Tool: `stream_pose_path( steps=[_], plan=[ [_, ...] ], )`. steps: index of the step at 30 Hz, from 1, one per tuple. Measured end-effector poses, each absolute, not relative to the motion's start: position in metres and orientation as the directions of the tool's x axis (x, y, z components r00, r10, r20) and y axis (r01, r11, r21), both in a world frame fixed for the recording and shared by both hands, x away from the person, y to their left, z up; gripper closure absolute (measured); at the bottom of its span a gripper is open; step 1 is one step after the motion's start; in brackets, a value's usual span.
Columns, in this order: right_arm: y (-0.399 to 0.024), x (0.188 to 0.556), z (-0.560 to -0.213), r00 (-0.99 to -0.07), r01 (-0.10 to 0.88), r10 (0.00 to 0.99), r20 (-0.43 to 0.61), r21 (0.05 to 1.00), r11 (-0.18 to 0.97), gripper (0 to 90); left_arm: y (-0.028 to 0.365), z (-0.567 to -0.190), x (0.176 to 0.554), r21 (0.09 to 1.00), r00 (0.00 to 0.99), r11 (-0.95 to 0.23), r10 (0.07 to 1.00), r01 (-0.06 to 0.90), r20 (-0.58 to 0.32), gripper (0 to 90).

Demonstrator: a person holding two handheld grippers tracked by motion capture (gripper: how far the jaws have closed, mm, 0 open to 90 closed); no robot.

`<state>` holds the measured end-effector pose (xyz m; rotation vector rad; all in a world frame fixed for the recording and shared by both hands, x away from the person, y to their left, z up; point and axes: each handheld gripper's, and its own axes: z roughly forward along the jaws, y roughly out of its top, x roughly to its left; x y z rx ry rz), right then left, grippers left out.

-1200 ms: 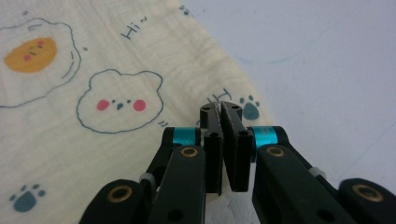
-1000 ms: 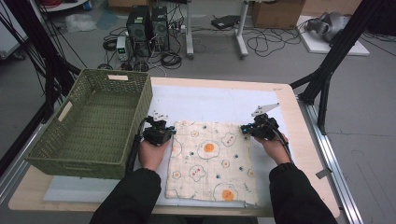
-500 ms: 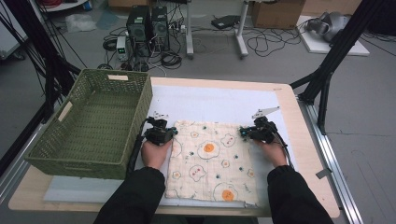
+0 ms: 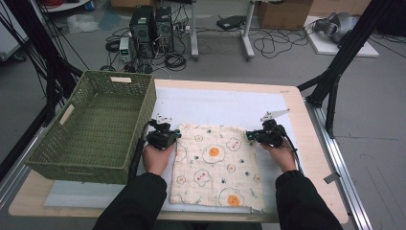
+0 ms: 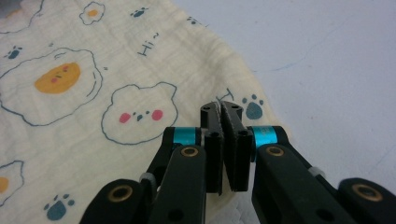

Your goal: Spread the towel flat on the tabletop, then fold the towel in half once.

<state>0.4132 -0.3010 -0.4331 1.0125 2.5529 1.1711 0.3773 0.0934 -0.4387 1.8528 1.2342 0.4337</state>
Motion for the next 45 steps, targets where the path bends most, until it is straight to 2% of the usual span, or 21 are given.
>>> stream_pose_path(
  steps=[18, 29, 42, 44, 45],
  plan=[
    [-0.317, 0.382, -0.405, -0.796, 0.461, 0.577, 0.181, 0.799, 0.386, 87.8, 0.094, -0.416, 0.347, 0.854, 0.525, -0.161, 0.839, 0.495, -0.146, 88.6],
    [-0.336, 0.342, -0.416, -0.813, 0.453, 0.543, 0.209, 0.814, 0.365, 87.9, 0.099, -0.423, 0.312, 0.856, 0.588, -0.222, 0.801, 0.467, -0.114, 88.6],
    [-0.326, 0.289, -0.423, -0.868, 0.403, 0.452, 0.204, 0.821, 0.403, 87.8, 0.111, -0.427, 0.269, 0.840, 0.647, -0.285, 0.756, 0.461, -0.099, 88.2],
    [-0.327, 0.284, -0.428, -0.868, 0.411, 0.450, 0.209, 0.812, 0.415, 86.9, 0.111, -0.428, 0.266, 0.830, 0.656, -0.309, 0.750, 0.464, -0.088, 87.3],
    [-0.327, 0.282, -0.431, -0.866, 0.421, 0.450, 0.220, 0.808, 0.413, 83.5, 0.111, -0.429, 0.265, 0.826, 0.660, -0.315, 0.746, 0.468, -0.089, 85.8]
  ],
)
